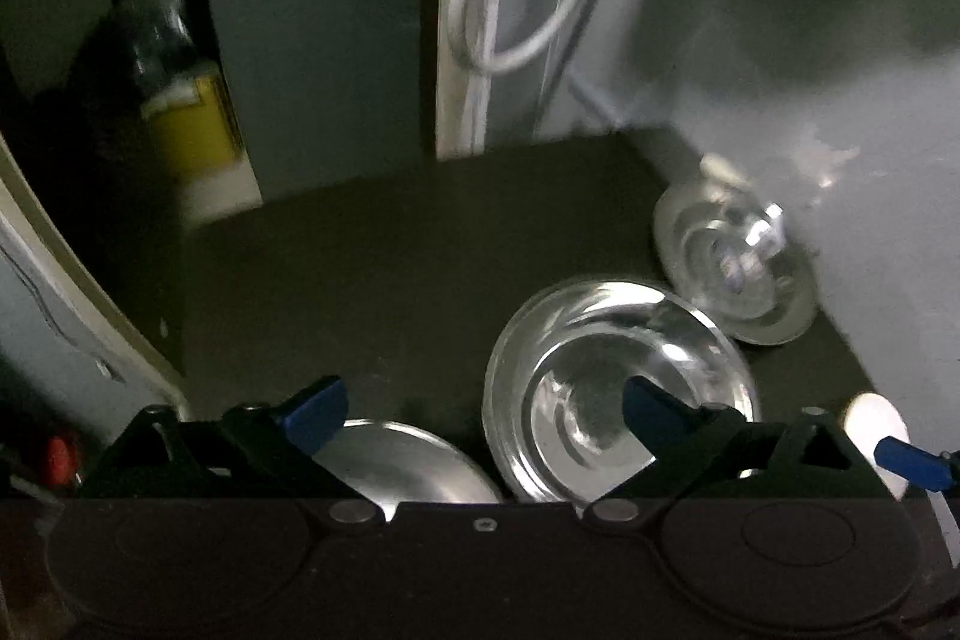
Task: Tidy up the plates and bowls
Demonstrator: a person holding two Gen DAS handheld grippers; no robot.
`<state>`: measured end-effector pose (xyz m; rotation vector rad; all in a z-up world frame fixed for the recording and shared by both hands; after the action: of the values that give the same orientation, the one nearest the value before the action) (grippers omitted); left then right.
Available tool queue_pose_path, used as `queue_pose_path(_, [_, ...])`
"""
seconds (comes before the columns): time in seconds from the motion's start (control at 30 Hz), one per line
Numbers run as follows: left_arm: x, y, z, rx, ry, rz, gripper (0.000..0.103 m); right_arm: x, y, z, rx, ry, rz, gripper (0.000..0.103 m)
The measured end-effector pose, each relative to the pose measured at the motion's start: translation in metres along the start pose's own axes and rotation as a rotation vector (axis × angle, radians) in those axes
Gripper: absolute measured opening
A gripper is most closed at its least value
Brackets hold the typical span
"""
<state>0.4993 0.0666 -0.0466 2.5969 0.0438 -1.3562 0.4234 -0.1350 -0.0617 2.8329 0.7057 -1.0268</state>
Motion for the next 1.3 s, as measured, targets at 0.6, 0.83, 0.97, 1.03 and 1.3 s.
queue_pose_path(0.6, [0.076, -0.002, 0.005, -0.035, -0.163, -0.035, 0.063, 0.065, 0.007, -0.003, 0.089, -0.114, -0.001, 0.052])
queue_pose_path(0.83, [0.075, -0.002, 0.005, -0.041, -0.162, -0.018, 0.037, 0.068, 0.009, -0.001, 0.131, -0.123, -0.021, 0.033])
queue_pose_path(0.97, [0.075, -0.001, 0.006, -0.039, -0.160, -0.005, 0.023, 0.068, 0.009, 0.001, 0.141, -0.122, -0.015, 0.023])
queue_pose_path(1.03, [0.074, -0.004, 0.006, -0.049, -0.155, -0.009, 0.017, 0.067, 0.011, 0.001, 0.157, -0.118, -0.013, 0.021])
queue_pose_path(1.3, [0.054, 0.002, 0.005, -0.077, -0.102, 0.038, 0.015, 0.051, 0.018, -0.004, 0.175, -0.061, -0.005, 0.020])
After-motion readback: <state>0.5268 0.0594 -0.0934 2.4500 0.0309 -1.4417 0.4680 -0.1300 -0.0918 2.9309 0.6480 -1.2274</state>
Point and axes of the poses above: each gripper's, at about its wrist camera, not at the fingertips, and x roughly the way its jaws point, y to its right, z to its underside, the point moved 7 cm from there along x, roughly the way its jaws point, and after that the axes turned 7 degrees about -x, right-handed, at the moved point
